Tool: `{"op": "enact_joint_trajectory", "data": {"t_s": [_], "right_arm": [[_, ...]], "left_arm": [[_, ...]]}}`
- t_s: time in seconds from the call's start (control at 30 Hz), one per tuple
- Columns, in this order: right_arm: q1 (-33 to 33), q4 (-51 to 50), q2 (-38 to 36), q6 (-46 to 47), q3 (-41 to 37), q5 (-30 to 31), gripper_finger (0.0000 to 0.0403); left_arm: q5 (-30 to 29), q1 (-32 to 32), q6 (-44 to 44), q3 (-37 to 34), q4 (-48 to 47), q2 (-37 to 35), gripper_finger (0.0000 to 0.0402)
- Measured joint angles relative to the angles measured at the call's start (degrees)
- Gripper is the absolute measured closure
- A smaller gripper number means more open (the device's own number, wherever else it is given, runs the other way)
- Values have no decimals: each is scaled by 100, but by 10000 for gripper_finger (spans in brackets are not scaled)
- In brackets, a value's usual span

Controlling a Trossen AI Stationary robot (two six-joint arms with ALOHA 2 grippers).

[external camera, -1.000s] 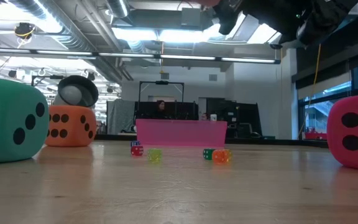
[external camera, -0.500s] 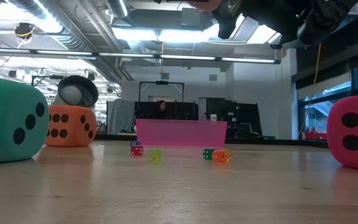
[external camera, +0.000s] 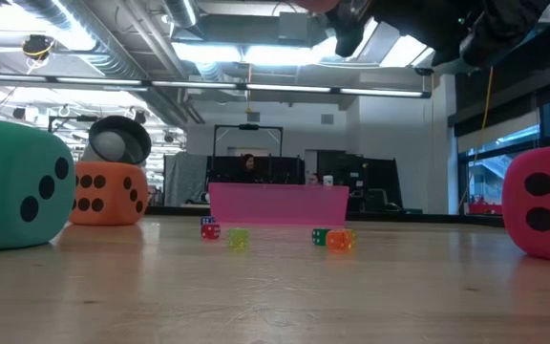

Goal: Pick & Place Dice
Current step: Put the big pink dice into the pink bin

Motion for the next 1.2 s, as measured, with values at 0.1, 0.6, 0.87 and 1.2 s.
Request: {"op": "enact_joint_trajectory", "data": {"t_s": [0.1,0.6,0.87,1.2], "right_arm": [[6,0,0,3,0,2,13],[138,48,2,1,0,197,52],[140,86,9,8,0,262,60],[131,137,24,-117,0,278,64]], "left_arm": [[7,2,-48,0,0,0,56],[200,299,-395,0,-20,4,56],[197,334,-530,0,-48,4,55],[-359,96,-708,0,-40,11,30]]}}
